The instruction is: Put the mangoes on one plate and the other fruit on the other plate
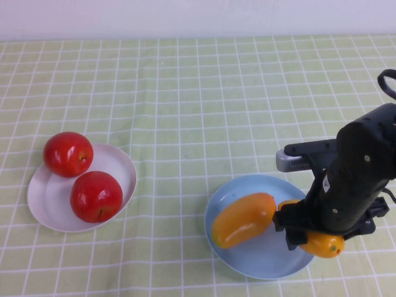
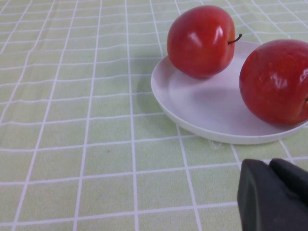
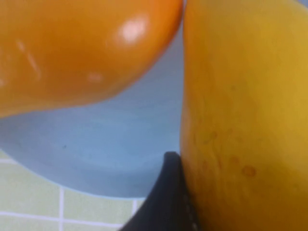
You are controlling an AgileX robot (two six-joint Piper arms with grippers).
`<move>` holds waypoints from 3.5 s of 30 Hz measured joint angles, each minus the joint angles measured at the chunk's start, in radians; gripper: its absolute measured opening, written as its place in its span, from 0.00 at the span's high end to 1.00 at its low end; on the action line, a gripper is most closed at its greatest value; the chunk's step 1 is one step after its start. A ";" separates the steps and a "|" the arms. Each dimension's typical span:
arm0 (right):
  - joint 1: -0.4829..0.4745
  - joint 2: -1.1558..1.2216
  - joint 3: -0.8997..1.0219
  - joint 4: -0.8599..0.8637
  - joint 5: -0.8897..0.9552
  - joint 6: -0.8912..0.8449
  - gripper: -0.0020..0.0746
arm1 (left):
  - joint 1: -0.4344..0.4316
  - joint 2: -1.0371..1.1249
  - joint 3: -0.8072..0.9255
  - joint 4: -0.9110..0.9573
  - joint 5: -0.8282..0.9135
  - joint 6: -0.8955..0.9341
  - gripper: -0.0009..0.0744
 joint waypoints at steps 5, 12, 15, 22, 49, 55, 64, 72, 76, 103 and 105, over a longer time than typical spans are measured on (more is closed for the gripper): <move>0.002 0.045 0.000 0.015 -0.024 0.000 0.24 | 0.000 0.000 0.000 0.000 0.000 0.000 0.98; 0.011 0.048 -0.016 0.047 -0.074 0.000 0.22 | 0.000 0.000 0.000 0.000 0.000 0.000 0.98; 0.018 0.048 -0.038 0.062 -0.074 0.000 0.16 | 0.000 0.000 0.000 0.000 0.000 0.000 0.98; 0.024 0.048 -0.080 0.072 -0.043 0.000 0.13 | 0.000 0.000 0.000 0.000 0.000 0.000 0.98; 0.062 -0.635 0.045 0.006 0.238 -0.111 0.99 | 0.000 0.000 0.000 0.000 0.000 0.000 0.98; 0.062 -0.717 0.045 0.039 0.279 -0.207 0.99 | 0.000 0.000 0.000 0.000 0.000 0.000 0.98; 0.036 -0.761 0.105 -0.036 0.176 -0.279 0.99 | 0.000 0.000 0.000 0.000 0.000 0.000 0.98; -0.383 -1.053 0.548 0.066 -0.424 -0.372 0.99 | 0.000 0.000 0.000 0.000 0.000 0.000 0.98; -0.512 -1.261 0.795 0.143 -0.652 -0.461 0.99 | 0.000 0.000 0.000 0.000 0.000 0.000 0.98; -0.556 -1.619 1.081 0.100 -0.617 -0.489 0.99 | 0.000 0.000 0.000 0.000 0.000 0.000 0.98; -0.556 -1.619 1.081 0.100 -0.597 -0.489 0.99 | 0.000 0.000 0.000 0.000 0.000 0.000 0.98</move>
